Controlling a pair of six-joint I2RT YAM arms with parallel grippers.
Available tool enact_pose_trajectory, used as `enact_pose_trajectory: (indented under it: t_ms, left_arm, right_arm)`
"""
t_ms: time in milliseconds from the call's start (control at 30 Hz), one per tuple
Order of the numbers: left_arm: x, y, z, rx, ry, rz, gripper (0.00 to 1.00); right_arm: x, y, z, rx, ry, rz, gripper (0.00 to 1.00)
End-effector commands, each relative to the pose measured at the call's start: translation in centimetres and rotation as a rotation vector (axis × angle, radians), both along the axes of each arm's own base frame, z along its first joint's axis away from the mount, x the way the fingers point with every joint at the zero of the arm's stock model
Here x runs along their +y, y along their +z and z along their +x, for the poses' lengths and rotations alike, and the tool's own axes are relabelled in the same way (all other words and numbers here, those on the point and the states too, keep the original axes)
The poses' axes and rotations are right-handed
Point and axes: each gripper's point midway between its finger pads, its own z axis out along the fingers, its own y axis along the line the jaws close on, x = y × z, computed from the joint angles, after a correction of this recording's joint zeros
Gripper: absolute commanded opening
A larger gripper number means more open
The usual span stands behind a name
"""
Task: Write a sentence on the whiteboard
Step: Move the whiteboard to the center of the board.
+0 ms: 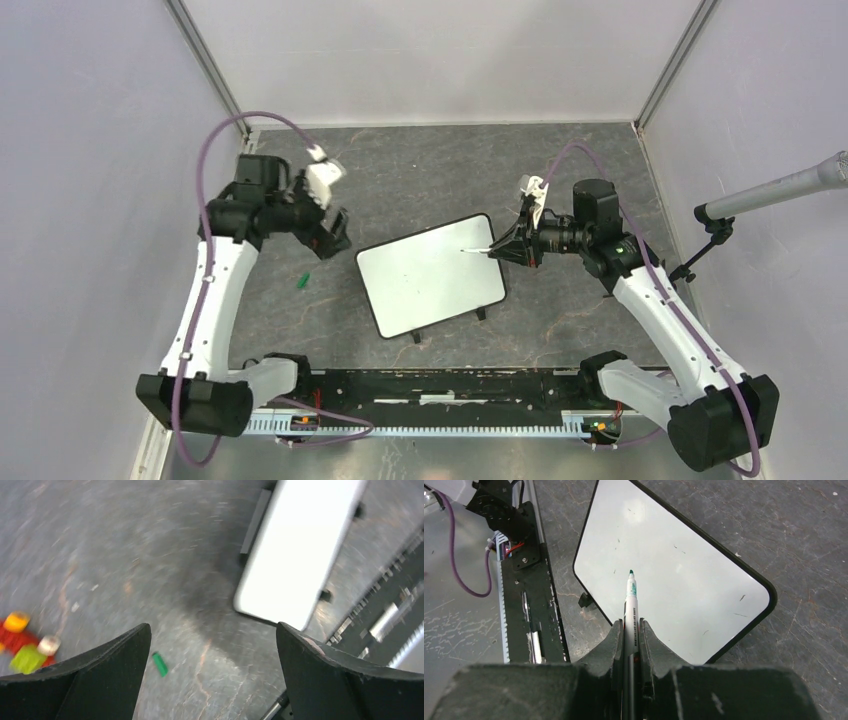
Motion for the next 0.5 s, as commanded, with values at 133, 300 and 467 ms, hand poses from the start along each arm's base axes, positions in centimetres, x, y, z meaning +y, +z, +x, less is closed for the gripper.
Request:
enact_pose_trajectory:
  t_ms: [133,300,467]
  left_arm:
    - [-7.7,-2.4,-9.9,-0.007,-0.585,0.169,0.95]
    - [-10.4,-6.0,-13.3,-0.052,-0.868,0.364,0.83]
    - [-13.3,-8.9,-15.7,-0.166,-1.164,0.492,0.76]
  right_arm:
    - [-2.0,1.3,3.9,-0.021,-0.197,-0.019,0.00]
    - [-3.5,1.9,5.7,0.023,-0.258,0.041,0.00]
    - [-4.6,2.9,6.5,0.016,-0.291,0.053,0.00]
